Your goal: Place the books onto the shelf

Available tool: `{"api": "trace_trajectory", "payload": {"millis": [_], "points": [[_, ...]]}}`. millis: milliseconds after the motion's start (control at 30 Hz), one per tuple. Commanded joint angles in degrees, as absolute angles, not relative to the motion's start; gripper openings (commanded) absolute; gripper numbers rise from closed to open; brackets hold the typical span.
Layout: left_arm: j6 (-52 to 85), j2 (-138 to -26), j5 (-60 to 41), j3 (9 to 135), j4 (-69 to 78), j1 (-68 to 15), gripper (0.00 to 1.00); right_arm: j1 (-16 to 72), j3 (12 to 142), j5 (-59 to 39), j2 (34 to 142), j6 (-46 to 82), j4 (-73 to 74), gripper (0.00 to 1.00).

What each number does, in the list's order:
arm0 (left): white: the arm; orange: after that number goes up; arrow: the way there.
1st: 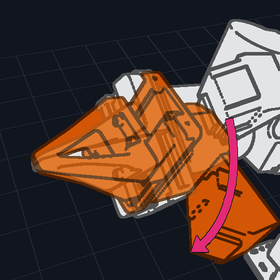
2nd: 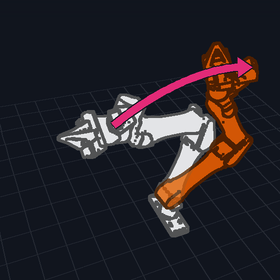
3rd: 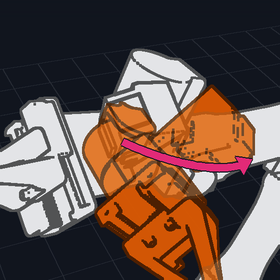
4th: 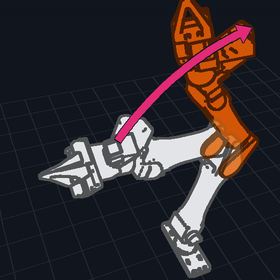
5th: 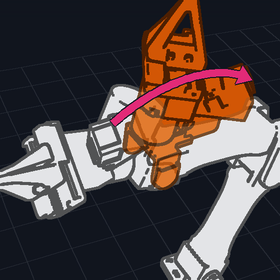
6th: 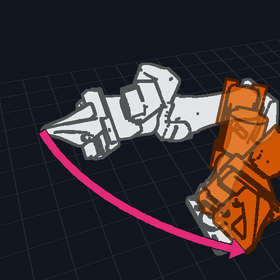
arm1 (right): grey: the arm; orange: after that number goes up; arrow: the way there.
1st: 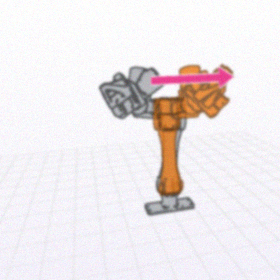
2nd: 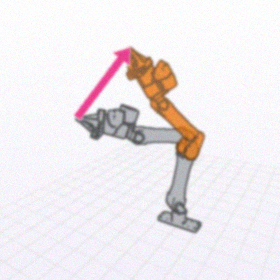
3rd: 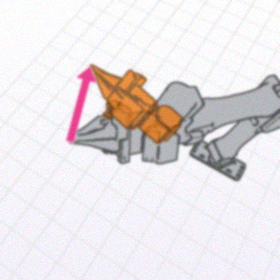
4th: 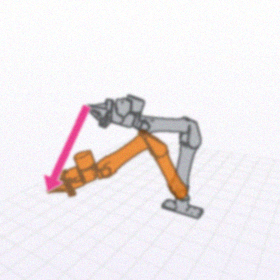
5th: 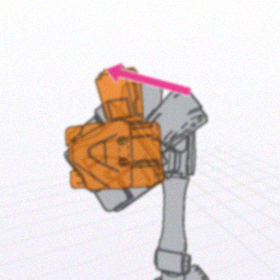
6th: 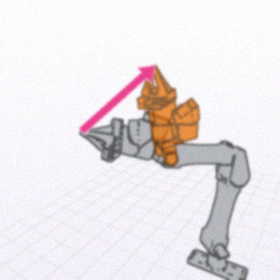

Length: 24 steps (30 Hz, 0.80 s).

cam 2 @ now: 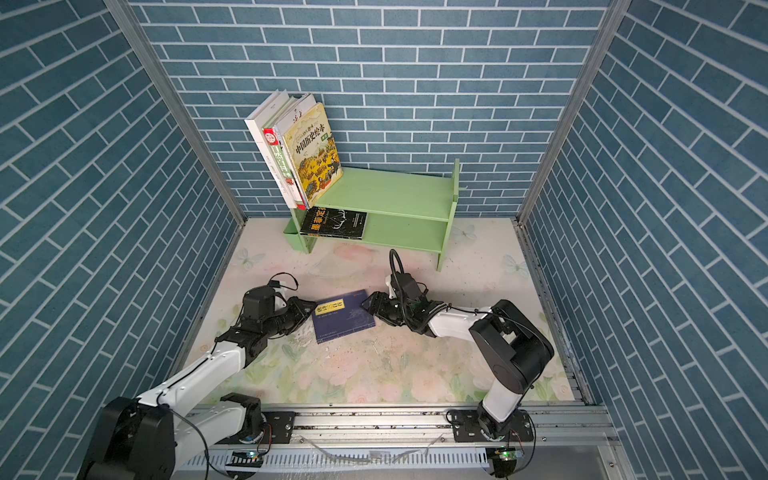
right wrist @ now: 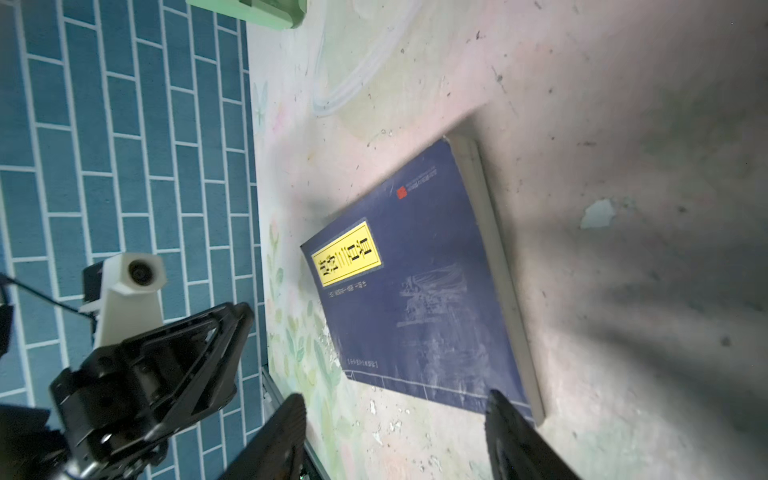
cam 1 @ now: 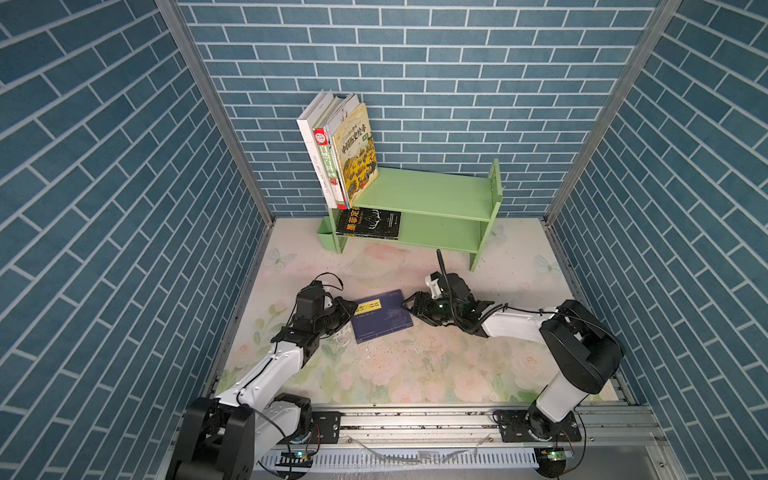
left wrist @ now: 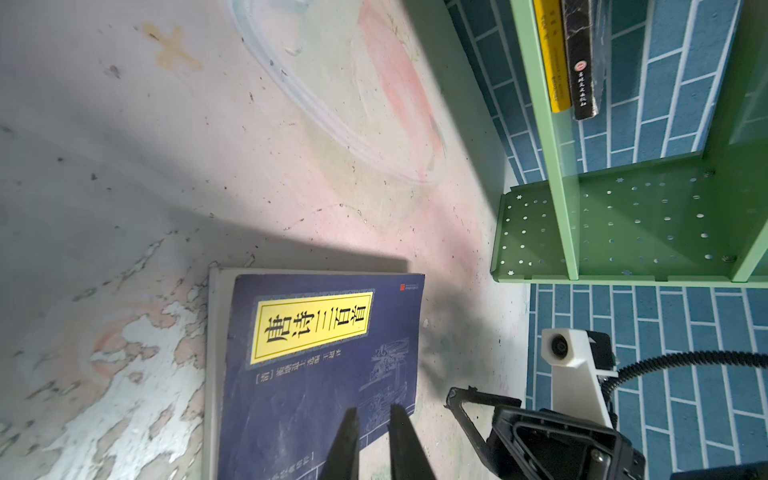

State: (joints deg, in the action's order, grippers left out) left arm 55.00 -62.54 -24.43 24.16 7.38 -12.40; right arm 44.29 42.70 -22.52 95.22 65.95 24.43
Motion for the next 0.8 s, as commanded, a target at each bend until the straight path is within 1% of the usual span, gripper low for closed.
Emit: {"api": "trace_trajectory", "payload": {"millis": [0,33,100,133,200,267,333,400,567,700,767], "points": [[56.6,-64.2,-26.9,26.7,9.6,-13.0,0.15,44.4,36.8,-22.5,94.5,75.5,37.6,0.72],[55.6,-64.6,-26.8,27.7,7.6,-13.1,0.15,44.7,35.5,-21.4,94.3,76.0,38.6,0.72],[51.8,-64.9,-25.2,29.8,0.7,-13.1,0.21,45.2,34.9,-19.1,93.7,75.0,36.2,0.72],[49.7,-64.7,-23.9,30.5,-2.6,-13.1,0.25,45.3,35.5,-18.2,93.5,73.5,34.0,0.72],[47.0,-64.2,-21.7,30.7,-6.3,-13.1,0.38,45.4,37.9,-16.6,93.4,69.9,28.9,0.72],[46.1,-64.0,-19.9,30.5,-10.4,-13.1,0.45,45.5,41.2,-15.3,93.5,65.6,23.1,0.71],[46.8,-63.7,-20.0,29.4,-11.9,-13.1,0.57,45.4,45.1,-14.8,94.0,62.6,17.7,0.7],[48.9,-62.9,-20.5,27.1,-11.9,-13.3,0.63,45.4,47.8,-15.0,94.8,60.5,14.1,0.69],[52.9,-58.5,-20.7,23.9,-13.8,-14.0,0.69,45.5,51.2,-15.4,97.4,56.3,11.1,0.67],[56.1,-53.1,-21.4,23.6,-17.0,-15.0,0.7,45.4,56.3,-14.6,99.6,47.6,9.0,0.67],[58.3,-50.1,-20.9,23.3,-18.5,-16.9,0.72,45.4,60.8,-15.4,101.7,42.6,7.8,0.67]]}}
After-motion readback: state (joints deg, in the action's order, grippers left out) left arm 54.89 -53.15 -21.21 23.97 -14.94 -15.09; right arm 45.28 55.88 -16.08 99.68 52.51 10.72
